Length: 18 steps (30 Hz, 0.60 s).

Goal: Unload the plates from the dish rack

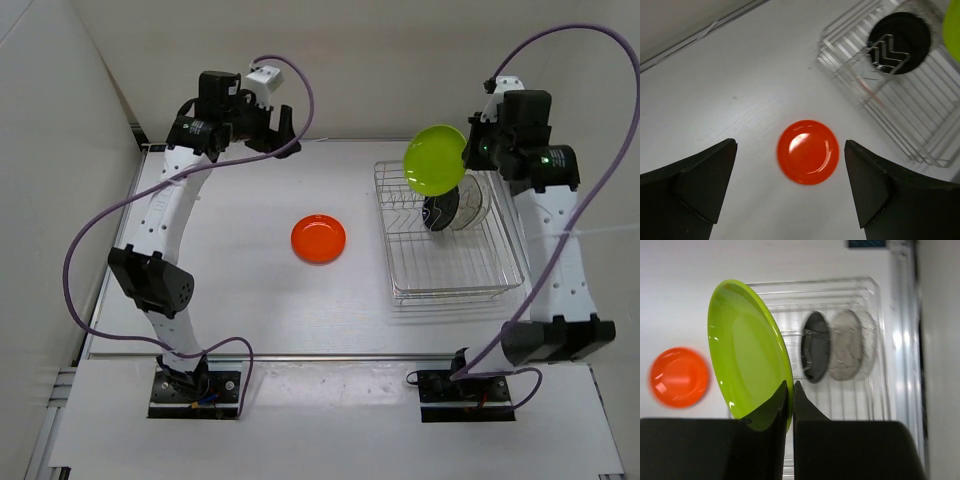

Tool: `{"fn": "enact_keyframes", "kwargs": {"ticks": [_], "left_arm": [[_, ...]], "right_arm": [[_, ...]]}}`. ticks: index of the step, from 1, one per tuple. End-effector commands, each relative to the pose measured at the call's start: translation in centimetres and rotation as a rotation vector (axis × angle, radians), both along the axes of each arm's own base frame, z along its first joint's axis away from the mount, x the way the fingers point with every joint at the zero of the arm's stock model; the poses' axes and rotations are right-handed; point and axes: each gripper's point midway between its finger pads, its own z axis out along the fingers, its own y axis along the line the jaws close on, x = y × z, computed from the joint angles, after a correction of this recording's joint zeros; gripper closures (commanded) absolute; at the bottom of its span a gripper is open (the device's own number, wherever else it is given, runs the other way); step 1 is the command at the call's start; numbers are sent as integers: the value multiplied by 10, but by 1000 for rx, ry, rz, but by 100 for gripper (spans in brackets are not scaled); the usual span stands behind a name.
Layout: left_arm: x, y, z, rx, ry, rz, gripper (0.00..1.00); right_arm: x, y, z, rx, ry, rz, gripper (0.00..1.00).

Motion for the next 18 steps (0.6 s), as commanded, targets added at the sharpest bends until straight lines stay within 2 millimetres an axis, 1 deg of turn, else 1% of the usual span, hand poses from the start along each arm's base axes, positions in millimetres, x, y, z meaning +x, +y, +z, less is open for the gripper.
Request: {"fn": "enact_keyframes", "kwargs": {"ticks": [1,2,3,4,5,6,7,8,9,10,11,12,14,15,16,17,18], "left_arm": [[-35,-57,38,-117,-49,-228,0],[-47,-76,41,-133,-46,-281,0],[-57,-89,44,-157,-42,-327,0],[-61,-100,47,-165,-50,-360,0],[-65,-110,47,-172,-45,-378,0],[-79,-129,48,-178,-42,-432,0],[-83,-139,48,-184,-36,-450,0],[-90,-147,48,-185,-34,-470,1],[-96,-160,46,-183,-37,-495,1],[-101,-165,46,-183,-36,-508,1],[-101,-170,45,-180,-39,-511,3],[-106,-175,45,-181,-37,-526,3],[-102,-178,39,-181,-18,-522,4],[-108,-183,39,-190,-8,-538,6],[-108,-183,39,-190,-8,-538,7],[-110,-188,35,-187,2,-548,8],[-110,-188,35,-187,2,-548,11]], "right_arm": [[-28,59,26,141,-69,377,100],[-35,68,20,144,-60,450,100],[-44,76,23,159,-72,510,100],[-50,85,18,168,-69,572,100],[-60,93,23,197,-88,623,100],[-60,96,26,195,-113,647,100],[-65,102,25,204,-110,671,100],[-65,104,28,204,-124,694,100],[-68,107,29,217,-125,714,100],[-70,110,30,229,-126,733,100],[-71,112,30,234,-126,741,100],[-71,112,30,234,-126,741,100],[-72,113,31,239,-126,749,100],[-72,113,31,239,-126,749,100],[-72,113,34,237,-135,750,100],[-72,113,34,237,-135,750,100],[-72,113,34,237,-135,750,100]]}}
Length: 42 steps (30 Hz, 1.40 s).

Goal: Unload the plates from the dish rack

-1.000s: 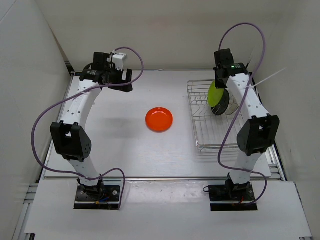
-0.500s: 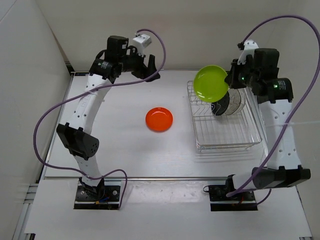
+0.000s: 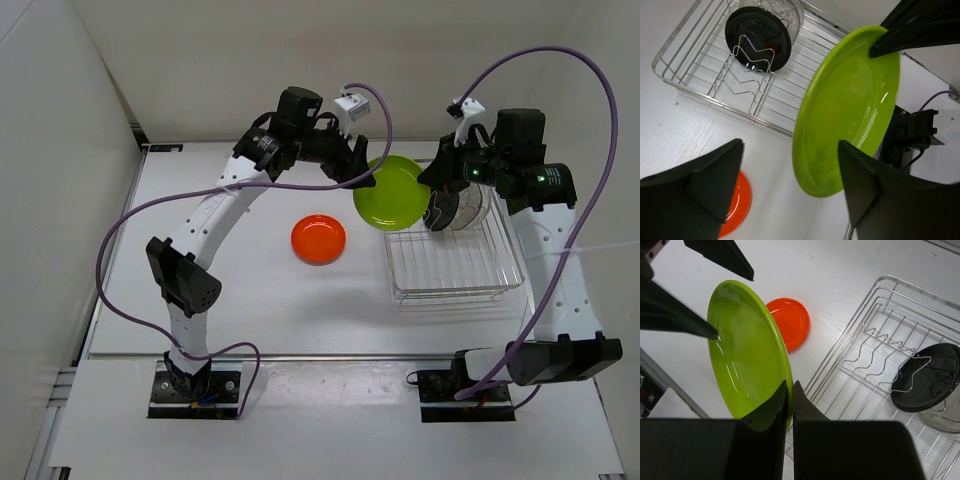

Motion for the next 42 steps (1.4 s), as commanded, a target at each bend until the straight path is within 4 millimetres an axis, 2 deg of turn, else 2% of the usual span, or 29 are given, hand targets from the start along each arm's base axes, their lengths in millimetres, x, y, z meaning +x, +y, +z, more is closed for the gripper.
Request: {"fn": "enact_keyframes", "kwargs": {"ticks": [1,3,4,7,10,11,12,13,14,15,16,17,18,19,21,22,24,25,26,27,28,29,30,31,35,42], "left_arm": [[-6,-2,23,-46,-30,-21,17],[-4,-2,24,-47,-40,-11,29],[-4,-2,24,-47,-40,-11,39],[0,0,23,-39,-46,9,59],[3,2,29,-45,-48,46,84],[4,1,30,-50,-55,47,89],[6,2,26,-44,-38,62,89],[10,4,20,-28,-37,89,89],[12,7,17,-18,-26,119,89],[12,12,20,-15,-41,145,89],[19,20,-1,41,-30,197,89],[23,27,-9,57,-25,224,89],[24,37,-7,56,-42,237,89],[27,49,-37,102,6,262,89],[39,78,-59,136,41,319,89],[41,89,-78,171,52,323,89],[51,113,-99,208,82,362,89],[54,118,-107,212,83,364,89],[55,125,-126,235,118,374,89],[59,133,-130,234,115,378,89],[59,133,-145,253,145,375,89],[63,139,-148,258,133,380,89],[62,139,-161,278,150,371,89],[68,143,-164,276,150,384,89],[81,154,-197,305,204,396,89],[92,149,-237,350,265,370,89]], "right_arm": [[0,8,24,32,-97,53,100],[2,8,24,32,-97,53,100],[2,8,24,32,-97,53,100],[2,8,21,31,-88,53,100],[0,11,22,47,-80,67,100],[0,11,22,47,-80,67,100],[0,11,22,47,-80,67,95],[0,11,22,47,-80,67,45],[0,11,22,47,-80,67,16],[3,8,17,33,-71,45,0],[10,-2,9,-6,-64,-16,0],[12,-8,6,-29,-67,-53,0],[19,-14,4,-50,-80,-91,0],[22,-22,-3,-76,-78,-131,0],[34,-42,-13,-140,-76,-250,0],[36,-46,-16,-152,-79,-271,0],[38,-50,-28,-173,-59,-292,0],[38,-50,-31,-175,-50,-291,0],[39,-50,-35,-176,-47,-291,0],[39,-50,-35,-176,-47,-291,0],[38,-50,-38,-178,-38,-290,0],[38,-50,-38,-178,-38,-290,0],[39,-52,-39,-183,-39,-298,0],[39,-52,-39,-183,-39,-298,0],[37,-52,-39,-190,-44,-293,0],[38,-53,-46,-201,-30,-287,0]]}}
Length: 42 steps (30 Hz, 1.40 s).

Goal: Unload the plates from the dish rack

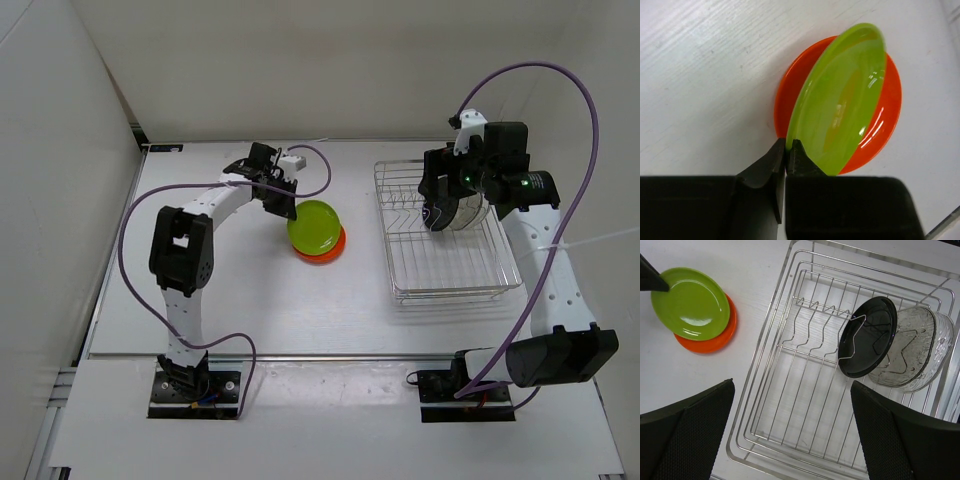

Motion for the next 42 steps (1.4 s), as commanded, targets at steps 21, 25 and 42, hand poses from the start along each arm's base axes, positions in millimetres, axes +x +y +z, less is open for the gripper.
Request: {"fn": "enact_keyframes", "kwargs": {"ticks": [21,25,42], "left_arm": [[7,-15,19,14,-52,-19,27],[8,-10,35,42,-102,5,1],[-19,42,155,153,-363,133,0]], "right_arm": [[11,-17,-6,-84,-27,-60,0],[25,-41,-26,-213,11,-152,3],[105,-97,-115,-504,145,-284,38]]}}
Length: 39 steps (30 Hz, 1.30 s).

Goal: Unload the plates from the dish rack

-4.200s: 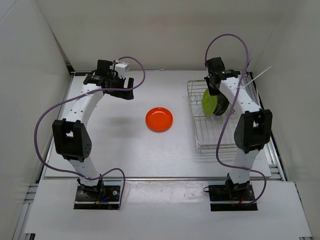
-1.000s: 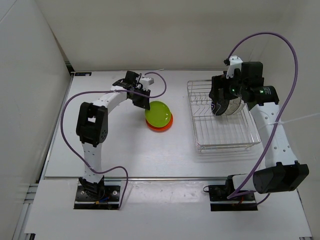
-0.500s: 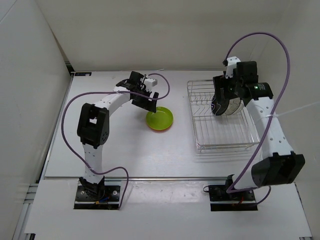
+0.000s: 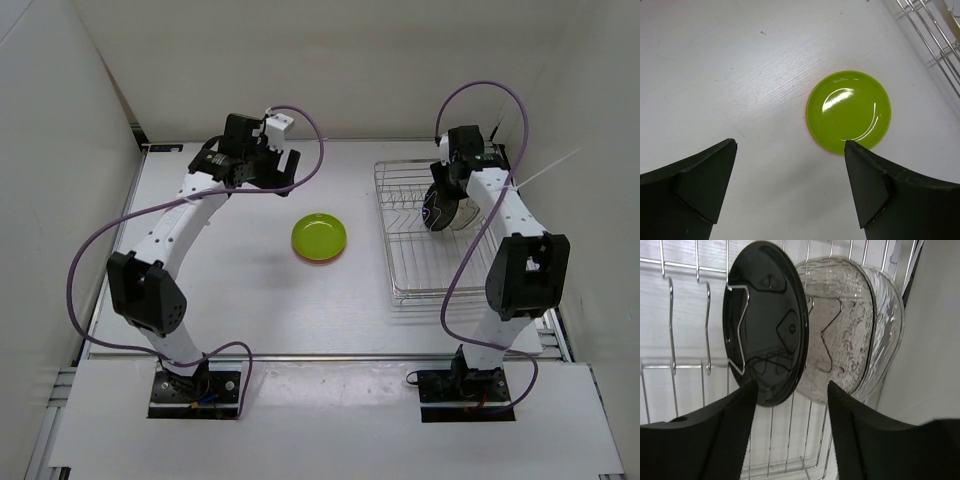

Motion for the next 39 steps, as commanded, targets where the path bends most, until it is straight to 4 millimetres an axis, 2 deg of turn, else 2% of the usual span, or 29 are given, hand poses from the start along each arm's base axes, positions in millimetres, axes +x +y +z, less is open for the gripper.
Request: {"fn": "enact_keyframes", "kwargs": {"ticks": [1,2,6,8,11,16,17,18,19,20,26,29,33,39], "left_arm": [[-16,13,18,31,-36,20,0],[-18,16,19,35,-41,27,0],[-22,18,25,30,-53,28,0],[-22,18,25,30,-54,28,0],[-24,18,29,26,-62,28,0],[-25,18,30,23,-69,28,0],[-26,19,26,27,-59,28,0],[-26,19,26,27,-59,28,0],[-24,18,27,24,-68,28,0],[-25,19,31,20,-76,28,0],[-28,20,31,20,-76,28,0],[-28,19,31,14,-73,34,0],[-28,19,31,14,-73,34,0],[-25,18,43,-4,-94,40,0]], "right_arm": [[27,-8,21,-43,-96,-11,40],[30,-7,18,-44,-90,-11,49],[33,-10,12,-52,-81,-39,67],[33,-10,8,-45,-75,-49,72],[33,-10,4,-27,-76,-95,74],[30,-18,-5,-45,-58,-184,92],[33,-20,4,-38,-83,-219,98],[30,-19,0,-35,-57,-231,100],[29,-21,-3,-40,-46,-248,100],[31,-19,3,-20,-61,-273,100],[21,-28,-2,-27,-32,-352,100],[15,-26,-6,1,-21,-402,100],[12,-25,8,29,-55,-425,100],[8,-32,25,0,-92,-447,100]]}}
